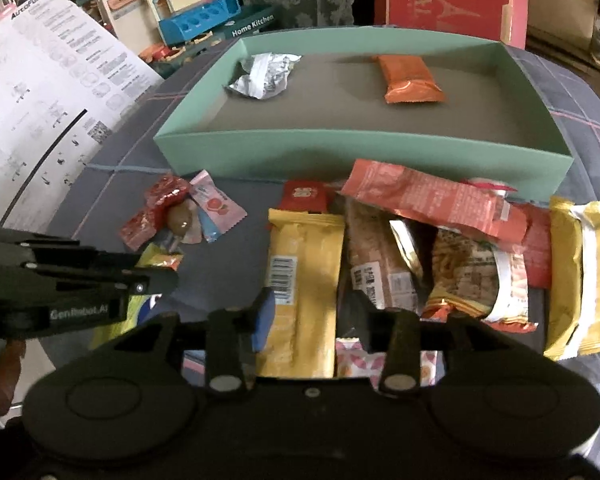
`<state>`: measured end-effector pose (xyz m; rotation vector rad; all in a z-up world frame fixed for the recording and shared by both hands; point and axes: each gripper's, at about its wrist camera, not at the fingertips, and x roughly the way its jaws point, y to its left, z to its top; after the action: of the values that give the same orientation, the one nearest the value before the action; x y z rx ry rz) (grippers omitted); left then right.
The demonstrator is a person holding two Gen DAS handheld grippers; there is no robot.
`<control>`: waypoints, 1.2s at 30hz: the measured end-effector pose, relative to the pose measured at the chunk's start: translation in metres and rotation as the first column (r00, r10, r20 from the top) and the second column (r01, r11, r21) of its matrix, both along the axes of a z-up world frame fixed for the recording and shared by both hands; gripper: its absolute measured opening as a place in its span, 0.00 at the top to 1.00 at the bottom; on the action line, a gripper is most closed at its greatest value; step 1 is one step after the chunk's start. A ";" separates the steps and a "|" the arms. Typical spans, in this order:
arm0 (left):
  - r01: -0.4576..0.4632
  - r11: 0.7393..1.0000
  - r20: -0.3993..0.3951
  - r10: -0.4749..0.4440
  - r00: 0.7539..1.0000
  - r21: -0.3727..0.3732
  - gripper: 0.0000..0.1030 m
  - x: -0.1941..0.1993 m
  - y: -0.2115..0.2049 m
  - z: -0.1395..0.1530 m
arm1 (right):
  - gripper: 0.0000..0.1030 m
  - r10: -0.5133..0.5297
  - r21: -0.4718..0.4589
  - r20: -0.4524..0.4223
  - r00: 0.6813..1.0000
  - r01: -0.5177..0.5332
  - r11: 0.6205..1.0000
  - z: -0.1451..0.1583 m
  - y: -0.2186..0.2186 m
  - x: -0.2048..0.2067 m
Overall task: Organize snacks
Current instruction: 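Lower yellow stick with left gripper while right lowers yellow bar into box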
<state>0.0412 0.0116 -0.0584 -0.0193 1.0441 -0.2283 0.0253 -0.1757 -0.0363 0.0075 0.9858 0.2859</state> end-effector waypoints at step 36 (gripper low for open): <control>-0.043 0.997 0.051 0.046 0.998 -0.060 0.78 -0.005 0.020 0.023 | 0.47 -0.025 -0.003 -0.045 0.999 0.025 1.000 -0.019 0.018 0.012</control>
<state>0.0362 0.0315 -0.0357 -0.0892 0.9834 -0.2183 0.0376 -0.1574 -0.0550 0.0236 1.0301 0.2623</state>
